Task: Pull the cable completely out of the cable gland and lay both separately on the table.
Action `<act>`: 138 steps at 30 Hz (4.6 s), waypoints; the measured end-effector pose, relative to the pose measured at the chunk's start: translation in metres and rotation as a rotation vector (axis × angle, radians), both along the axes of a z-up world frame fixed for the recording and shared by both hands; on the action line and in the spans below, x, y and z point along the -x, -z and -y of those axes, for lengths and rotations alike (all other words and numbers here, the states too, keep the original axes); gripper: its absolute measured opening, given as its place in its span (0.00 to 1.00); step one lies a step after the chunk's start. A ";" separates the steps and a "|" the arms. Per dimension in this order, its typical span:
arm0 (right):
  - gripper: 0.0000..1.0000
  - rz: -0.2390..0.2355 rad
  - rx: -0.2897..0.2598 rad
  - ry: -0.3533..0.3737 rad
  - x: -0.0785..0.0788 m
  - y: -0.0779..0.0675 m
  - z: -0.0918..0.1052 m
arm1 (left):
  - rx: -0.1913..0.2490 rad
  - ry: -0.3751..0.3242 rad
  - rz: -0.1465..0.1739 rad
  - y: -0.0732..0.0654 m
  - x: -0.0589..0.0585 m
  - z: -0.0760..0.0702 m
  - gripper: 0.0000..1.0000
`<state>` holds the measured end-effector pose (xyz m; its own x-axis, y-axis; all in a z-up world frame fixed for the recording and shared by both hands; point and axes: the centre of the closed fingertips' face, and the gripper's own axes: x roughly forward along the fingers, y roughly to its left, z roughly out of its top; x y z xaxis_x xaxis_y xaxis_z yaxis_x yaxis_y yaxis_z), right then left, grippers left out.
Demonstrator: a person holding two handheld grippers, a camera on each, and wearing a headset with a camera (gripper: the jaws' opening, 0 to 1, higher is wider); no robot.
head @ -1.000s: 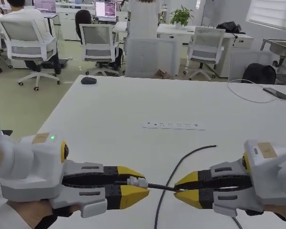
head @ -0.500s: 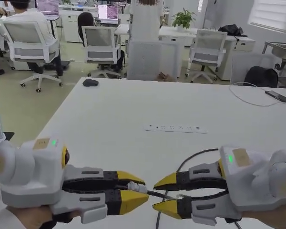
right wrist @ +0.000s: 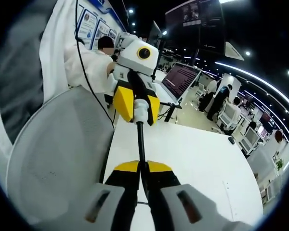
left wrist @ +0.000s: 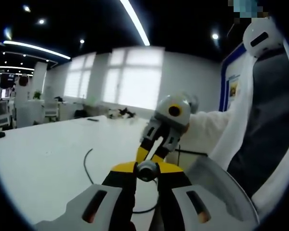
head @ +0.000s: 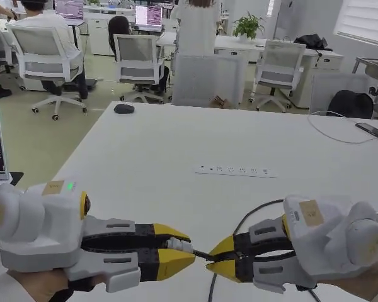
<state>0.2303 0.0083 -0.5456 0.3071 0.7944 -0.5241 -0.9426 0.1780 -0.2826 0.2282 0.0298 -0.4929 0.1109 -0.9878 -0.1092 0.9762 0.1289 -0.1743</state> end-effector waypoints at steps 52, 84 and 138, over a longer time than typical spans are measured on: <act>0.08 -0.402 0.161 0.243 -0.072 0.194 -0.010 | -0.012 -0.120 -0.120 0.059 -0.029 -0.023 0.17; 0.25 -0.401 0.031 0.341 -0.076 0.185 0.024 | -0.125 -0.155 -0.163 0.134 -0.086 0.002 0.17; 0.54 -0.360 -0.207 0.777 -0.019 0.114 0.140 | -0.327 -0.276 -0.008 0.152 -0.112 -0.019 0.50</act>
<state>0.2494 -0.1317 -0.6592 0.6440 0.5193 -0.5617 -0.5591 0.8207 0.1178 0.3399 0.0491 -0.6453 0.3643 -0.8345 -0.4134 0.8960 0.4350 -0.0886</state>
